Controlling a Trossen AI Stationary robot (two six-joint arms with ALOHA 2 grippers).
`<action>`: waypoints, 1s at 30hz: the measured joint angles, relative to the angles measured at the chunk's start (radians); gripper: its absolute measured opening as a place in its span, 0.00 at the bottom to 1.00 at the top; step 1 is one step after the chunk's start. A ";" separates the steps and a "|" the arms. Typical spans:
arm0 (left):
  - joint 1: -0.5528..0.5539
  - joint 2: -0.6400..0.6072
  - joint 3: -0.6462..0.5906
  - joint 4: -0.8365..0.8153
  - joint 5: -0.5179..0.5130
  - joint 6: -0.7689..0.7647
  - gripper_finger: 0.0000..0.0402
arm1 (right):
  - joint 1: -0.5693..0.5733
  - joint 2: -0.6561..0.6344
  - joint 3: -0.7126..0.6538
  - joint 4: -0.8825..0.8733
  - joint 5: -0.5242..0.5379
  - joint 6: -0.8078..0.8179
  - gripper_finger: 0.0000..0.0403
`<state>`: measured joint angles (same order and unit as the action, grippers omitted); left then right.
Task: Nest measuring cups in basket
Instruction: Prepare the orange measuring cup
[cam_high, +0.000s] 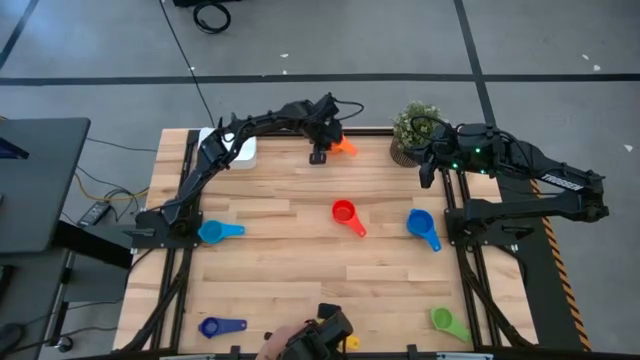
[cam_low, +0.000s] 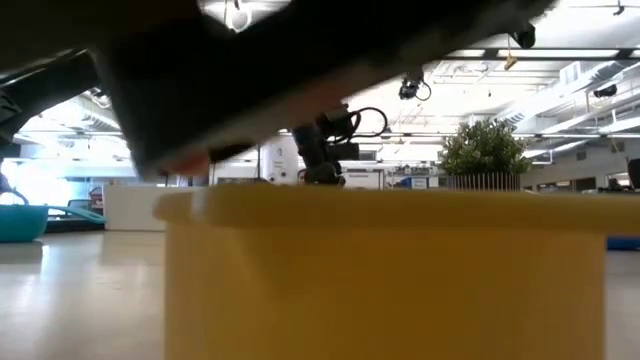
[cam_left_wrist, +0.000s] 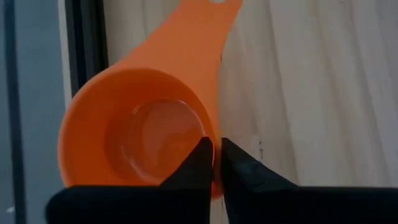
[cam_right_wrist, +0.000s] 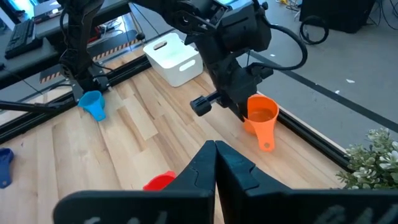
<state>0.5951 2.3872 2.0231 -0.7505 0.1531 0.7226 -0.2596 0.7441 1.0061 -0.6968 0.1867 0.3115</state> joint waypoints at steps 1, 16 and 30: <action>-0.005 0.000 0.000 -0.001 -0.011 -0.004 0.03 | 0.000 0.000 0.000 0.000 0.000 0.000 0.03; -0.023 -0.104 -0.001 -0.146 -0.039 -0.171 0.03 | 0.000 0.000 0.000 0.000 -0.008 -0.046 0.03; -0.044 -0.354 0.000 -0.429 -0.024 -0.298 0.03 | 0.002 -0.001 0.000 -0.014 -0.103 -0.129 0.03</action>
<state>0.5507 2.0328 2.0228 -1.1800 0.1292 0.4246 -0.2573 0.7433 1.0061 -0.7106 0.0837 0.1823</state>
